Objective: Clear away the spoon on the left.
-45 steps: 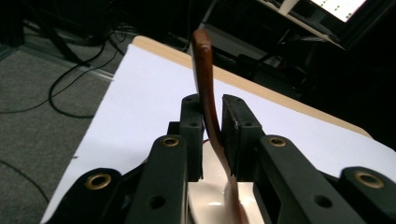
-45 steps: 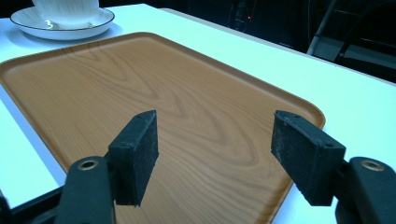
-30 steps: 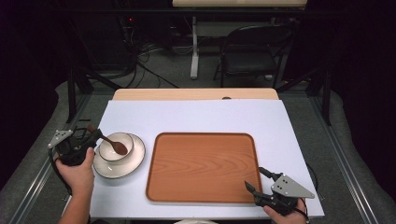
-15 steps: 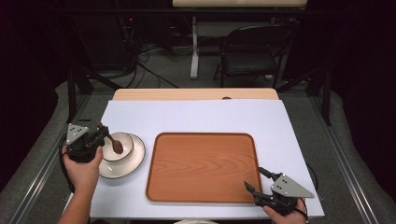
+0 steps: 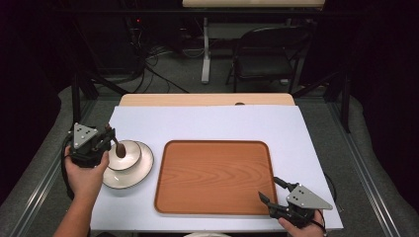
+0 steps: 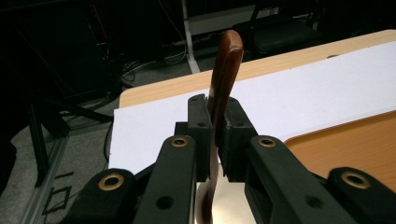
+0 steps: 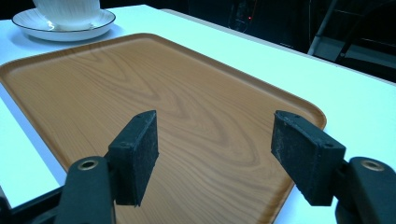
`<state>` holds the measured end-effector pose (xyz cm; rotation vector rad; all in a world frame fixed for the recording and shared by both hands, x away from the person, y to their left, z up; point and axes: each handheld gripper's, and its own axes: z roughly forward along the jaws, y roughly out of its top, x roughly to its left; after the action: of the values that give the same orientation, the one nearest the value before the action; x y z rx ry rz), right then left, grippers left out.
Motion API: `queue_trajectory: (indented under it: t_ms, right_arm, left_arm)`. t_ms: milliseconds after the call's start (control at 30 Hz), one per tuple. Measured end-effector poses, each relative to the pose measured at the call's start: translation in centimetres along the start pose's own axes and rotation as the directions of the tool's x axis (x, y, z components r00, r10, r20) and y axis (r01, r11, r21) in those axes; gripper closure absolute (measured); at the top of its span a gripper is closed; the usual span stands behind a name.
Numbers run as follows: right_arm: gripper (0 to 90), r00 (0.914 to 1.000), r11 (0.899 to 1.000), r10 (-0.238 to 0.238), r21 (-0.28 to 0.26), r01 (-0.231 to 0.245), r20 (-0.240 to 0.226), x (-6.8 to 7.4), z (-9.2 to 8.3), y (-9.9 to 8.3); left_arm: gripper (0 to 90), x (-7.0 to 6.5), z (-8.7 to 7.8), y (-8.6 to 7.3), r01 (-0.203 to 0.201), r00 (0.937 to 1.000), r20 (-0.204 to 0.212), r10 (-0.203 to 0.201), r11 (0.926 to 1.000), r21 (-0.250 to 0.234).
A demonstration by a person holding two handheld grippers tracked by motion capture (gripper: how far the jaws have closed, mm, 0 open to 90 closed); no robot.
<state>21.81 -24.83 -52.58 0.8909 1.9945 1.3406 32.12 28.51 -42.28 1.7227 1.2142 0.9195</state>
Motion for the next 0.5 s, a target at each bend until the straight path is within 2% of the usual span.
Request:
queue_trajectory:
  t_ms: [200,500]
  right_arm:
    - [31.6,1.0,1.0,-0.001,-0.001,0.001,0.0,0.0,0.0,0.0]
    - [31.6,1.0,1.0,-0.002,-0.002,0.002,0.0,0.0,0.0,0.0]
  left_arm:
    - [84.3,-0.5,-0.9,1.3,-0.027,0.9996,0.011,0.027,0.9996,-0.012]
    - [84.3,-1.7,-1.5,2.5,-0.038,0.9971,0.065,0.04,0.9987,-0.033]
